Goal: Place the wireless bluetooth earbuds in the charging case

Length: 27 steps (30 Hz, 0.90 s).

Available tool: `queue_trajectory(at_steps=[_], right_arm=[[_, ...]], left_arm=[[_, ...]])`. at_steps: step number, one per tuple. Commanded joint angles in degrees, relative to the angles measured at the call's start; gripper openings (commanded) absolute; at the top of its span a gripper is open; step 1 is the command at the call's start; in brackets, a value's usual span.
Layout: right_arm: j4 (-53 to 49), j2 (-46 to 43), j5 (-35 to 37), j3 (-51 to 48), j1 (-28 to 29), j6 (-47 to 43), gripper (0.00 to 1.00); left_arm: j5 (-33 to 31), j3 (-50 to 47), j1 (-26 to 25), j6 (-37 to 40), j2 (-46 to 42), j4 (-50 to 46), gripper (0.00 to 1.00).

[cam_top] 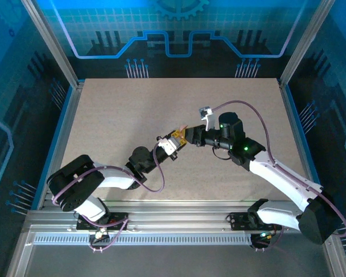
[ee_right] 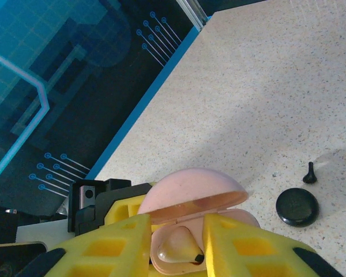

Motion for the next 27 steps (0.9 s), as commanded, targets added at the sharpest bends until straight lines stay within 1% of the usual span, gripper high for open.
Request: queue_trajectory(at_steps=[1,3,4,8,10,15,20,22,24,27], right_arm=[[-2.75,-1.03,0.63,0.62,1.01,-1.38,0.34],[-4.11,-1.76,1.16,0.56,0.92,-2.2,0.37],[-4.81,-2.48,1.43,2.26,0.83,-2.71,0.37],[-7.72,-4.77,1.35,3.26,-1.01,-4.0,0.39],[-11.64,-5.0,0.61,4.44,-2.64,-4.69,0.4],[-26.06,-3.44,-1.78,9.88,-6.98,-8.05,0.4],[-42.34,3.2,-1.15,17.76,-12.58,-13.04,0.39],[-46.07,5.98,-1.59,19.72,-14.39,-14.71,0.38],[-50.26,9.19,-0.15,21.64,-16.29,-15.44,0.38],[-55.83,14.64,0.92,24.17,-20.67,-14.5,0.37]], left_arm=[[-0.53,1.73,-0.49,-0.79,-0.93,3.19,0.16],[-0.51,1.61,-0.5,-0.79,-1.01,3.19,0.16],[-0.51,1.6,-0.46,-0.79,-1.1,3.16,0.16],[-0.34,1.3,-0.47,-0.88,-1.34,3.19,0.16],[-0.28,0.86,-0.46,-1.11,-1.7,3.21,0.16],[-0.83,-1.47,-0.71,-1.96,-3.21,3.16,0.16],[-1.07,-3.83,-0.98,-1.32,-3.89,3.19,0.16],[-1.28,-4.5,-1.09,-0.68,-4.16,3.19,0.16],[-1.54,-5.11,-1.0,-0.04,-4.35,3.1,0.16],[-1.89,-5.99,-1.02,0.89,-4.46,3.1,0.16]])
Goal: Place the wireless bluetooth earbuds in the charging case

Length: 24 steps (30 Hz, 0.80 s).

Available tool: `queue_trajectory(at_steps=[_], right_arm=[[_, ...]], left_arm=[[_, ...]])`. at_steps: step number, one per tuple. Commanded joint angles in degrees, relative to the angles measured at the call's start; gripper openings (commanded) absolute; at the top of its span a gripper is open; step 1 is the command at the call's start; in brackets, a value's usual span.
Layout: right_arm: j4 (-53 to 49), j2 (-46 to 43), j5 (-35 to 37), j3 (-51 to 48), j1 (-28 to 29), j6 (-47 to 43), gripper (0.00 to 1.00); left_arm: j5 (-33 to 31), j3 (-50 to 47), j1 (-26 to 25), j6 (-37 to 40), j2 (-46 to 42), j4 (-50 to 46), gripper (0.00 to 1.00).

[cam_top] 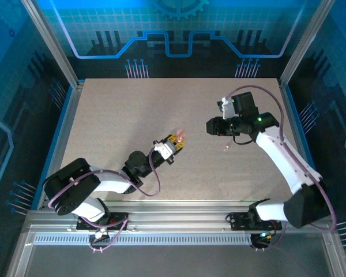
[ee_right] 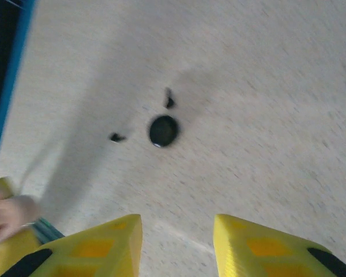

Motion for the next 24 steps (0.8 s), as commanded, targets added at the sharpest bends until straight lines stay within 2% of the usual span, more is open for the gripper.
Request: queue_trajectory(at_steps=[1,8,12,24], right_arm=[[-12.28,5.12,1.08,2.97,-4.75,-0.75,0.36],[-14.85,14.72,3.65,3.59,-12.43,5.82,0.34],[-15.72,19.82,7.67,5.03,-13.5,7.93,0.32],[-14.55,32.39,8.36,9.76,-14.38,8.81,0.32]], left_arm=[[-1.06,-1.27,-0.33,2.0,-1.55,1.94,0.16],[-2.19,-2.44,-0.34,3.15,-1.37,2.02,0.17],[-2.66,-3.24,-0.45,1.83,-0.88,1.99,0.16],[-5.41,-4.41,-0.54,2.74,-0.92,2.0,0.17]])
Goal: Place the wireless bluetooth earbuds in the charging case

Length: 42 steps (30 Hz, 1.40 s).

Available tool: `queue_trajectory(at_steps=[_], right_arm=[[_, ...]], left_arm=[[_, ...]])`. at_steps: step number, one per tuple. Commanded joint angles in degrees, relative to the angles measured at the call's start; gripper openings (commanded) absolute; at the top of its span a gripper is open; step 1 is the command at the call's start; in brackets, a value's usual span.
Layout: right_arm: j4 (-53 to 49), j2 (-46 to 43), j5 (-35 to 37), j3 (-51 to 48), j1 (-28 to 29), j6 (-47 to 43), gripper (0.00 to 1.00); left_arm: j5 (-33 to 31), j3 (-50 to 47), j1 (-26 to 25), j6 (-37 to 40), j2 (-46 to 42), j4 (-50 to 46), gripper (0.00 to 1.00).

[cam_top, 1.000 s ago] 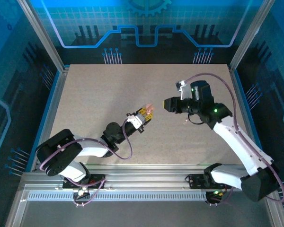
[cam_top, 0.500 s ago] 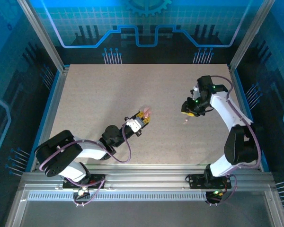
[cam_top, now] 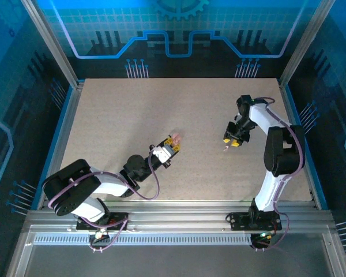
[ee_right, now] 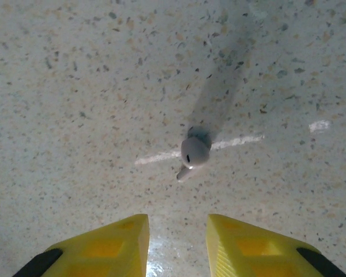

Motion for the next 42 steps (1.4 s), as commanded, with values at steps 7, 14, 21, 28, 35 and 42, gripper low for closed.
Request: queue_trajectory(at_steps=[7,14,21,28,35,42], right_arm=[[-0.88,4.43,2.01,1.69,-0.51,1.32,0.32],[-0.28,6.17,3.04,1.46,-0.39,0.78,0.32],[-0.07,7.94,2.63,2.71,-0.3,-0.16,0.3],[0.26,9.22,1.34,3.02,0.15,-0.58,0.28],[-0.42,10.75,1.34,4.32,1.08,-0.98,0.26],[-2.07,10.3,4.66,4.53,2.28,-1.5,0.21]], left_arm=[[-1.29,-0.36,-0.38,0.69,-0.95,1.97,0.17],[-1.17,0.16,-0.37,0.75,-0.61,1.96,0.17],[-0.52,0.92,-0.37,0.4,-0.14,2.01,0.17],[-0.78,1.12,-0.38,0.75,0.09,1.95,0.17],[-0.79,1.21,-0.32,0.84,0.18,1.99,0.18],[-0.6,0.92,-0.32,1.0,-0.04,2.01,0.18]])
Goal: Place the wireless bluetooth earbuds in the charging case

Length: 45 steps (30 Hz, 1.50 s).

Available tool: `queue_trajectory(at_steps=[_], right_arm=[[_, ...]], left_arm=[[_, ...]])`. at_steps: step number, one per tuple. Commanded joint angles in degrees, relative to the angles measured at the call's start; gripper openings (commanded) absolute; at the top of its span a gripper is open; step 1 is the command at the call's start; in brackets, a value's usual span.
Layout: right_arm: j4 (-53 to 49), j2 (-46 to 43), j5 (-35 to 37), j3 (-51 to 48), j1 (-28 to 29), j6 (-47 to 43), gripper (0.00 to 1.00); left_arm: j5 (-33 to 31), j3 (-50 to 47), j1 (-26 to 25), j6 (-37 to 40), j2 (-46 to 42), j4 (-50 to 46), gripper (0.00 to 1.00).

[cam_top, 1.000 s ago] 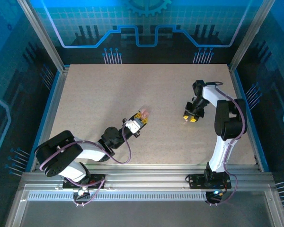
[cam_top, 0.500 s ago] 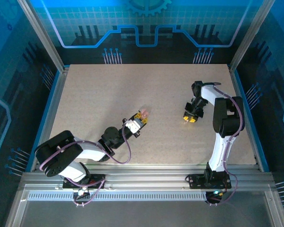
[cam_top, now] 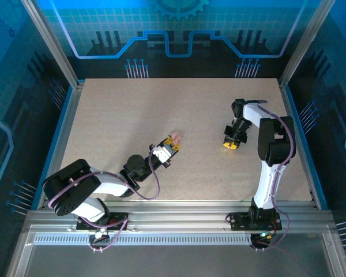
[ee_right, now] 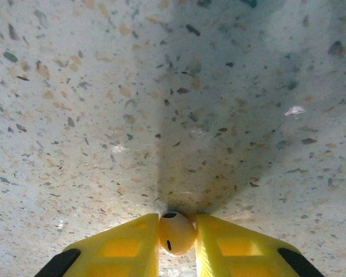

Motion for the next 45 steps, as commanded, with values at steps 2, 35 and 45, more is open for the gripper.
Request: queue_trajectory(at_steps=[2,35,45], right_arm=[[-1.9,0.13,1.82,0.67,1.85,-0.46,0.2],[27.76,-41.09,-4.57,-18.36,18.5,-1.04,0.15],[35.21,-46.01,-7.59,-21.08,24.74,-9.35,0.15]], left_arm=[[-0.09,0.88,-0.32,0.44,-0.21,2.0,0.18],[3.35,8.23,-0.06,-5.63,9.82,2.03,0.17],[3.55,9.49,-0.07,-6.24,10.11,2.03,0.17]])
